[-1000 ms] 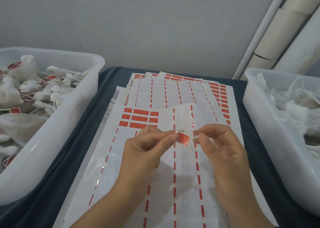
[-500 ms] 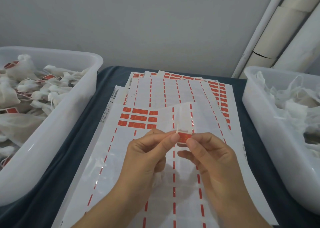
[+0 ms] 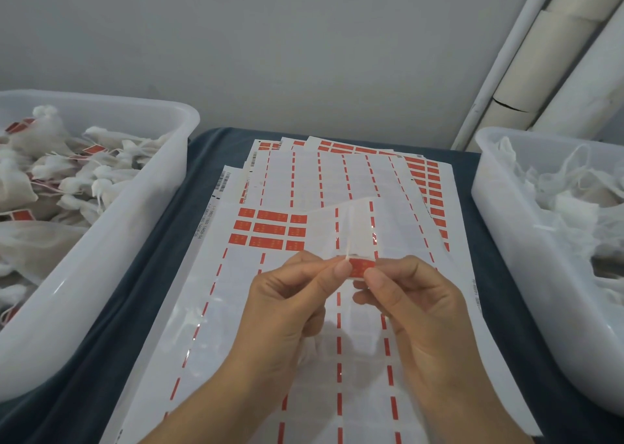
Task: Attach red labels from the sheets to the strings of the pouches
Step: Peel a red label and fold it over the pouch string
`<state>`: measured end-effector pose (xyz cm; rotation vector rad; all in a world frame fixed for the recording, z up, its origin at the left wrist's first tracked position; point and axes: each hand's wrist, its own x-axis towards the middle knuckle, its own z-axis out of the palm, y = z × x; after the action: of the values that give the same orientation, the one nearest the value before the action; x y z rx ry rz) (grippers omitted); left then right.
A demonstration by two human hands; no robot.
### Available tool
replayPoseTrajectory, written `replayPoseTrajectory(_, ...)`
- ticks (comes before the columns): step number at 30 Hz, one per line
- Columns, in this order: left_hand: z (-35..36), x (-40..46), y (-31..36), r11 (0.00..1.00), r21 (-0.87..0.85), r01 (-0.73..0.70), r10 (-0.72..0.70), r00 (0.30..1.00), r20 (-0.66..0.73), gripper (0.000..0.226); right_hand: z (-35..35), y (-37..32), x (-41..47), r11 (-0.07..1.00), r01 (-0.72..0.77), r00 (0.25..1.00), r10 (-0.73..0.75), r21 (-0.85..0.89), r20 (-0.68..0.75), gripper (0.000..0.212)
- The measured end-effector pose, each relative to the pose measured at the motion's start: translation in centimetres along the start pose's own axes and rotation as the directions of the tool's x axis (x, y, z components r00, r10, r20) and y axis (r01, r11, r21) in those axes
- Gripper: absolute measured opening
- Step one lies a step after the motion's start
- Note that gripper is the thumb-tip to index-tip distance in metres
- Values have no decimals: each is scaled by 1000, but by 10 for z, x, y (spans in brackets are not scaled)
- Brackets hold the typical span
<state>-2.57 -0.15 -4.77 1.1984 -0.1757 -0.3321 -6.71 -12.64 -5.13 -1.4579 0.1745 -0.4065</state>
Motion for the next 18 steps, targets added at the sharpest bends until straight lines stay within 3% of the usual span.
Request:
replayPoseTrajectory(5,-1,1,-4,1000,8,-27,27,1000,-7,28,2,2,-2,998,46,998,-47,-29,-34,19)
replayPoseTrajectory(8,-1,2,-9,999,20,-40,41,997,-58,28,5,2,-4,998,65,996,-65,3,-65,30)
replayPoseTrajectory(10,-2,3,-9,985,144,-99,113,989,-92,27,5,4,-2,997,69,996,-70,-16,-62,35)
replayPoseTrajectory(11,-4,5,-11,933,315,-174,211,973,-88,26,4,6,-1,997,72,996,-73,-30,-53,37)
replayPoseTrajectory(13,-12,11,-10,663,683,-308,416,909,6,21,3,11,1,996,73,997,-74,-41,-24,41)
replayPoseTrajectory(14,-15,15,-8,556,769,-314,447,893,41,14,2,12,2,996,70,997,-71,-46,-25,40)
replayPoseTrajectory(15,-16,18,-5,532,797,-285,432,901,34,13,2,12,4,996,70,996,-73,-58,-43,39)
replayPoseTrajectory(16,-15,18,4,614,754,-233,377,926,-20,14,1,14,5,995,72,995,-77,-76,-67,37)
replayPoseTrajectory(18,-13,25,31,900,419,-119,201,967,-159,21,-1,17,9,993,68,989,-79,-95,-121,33)
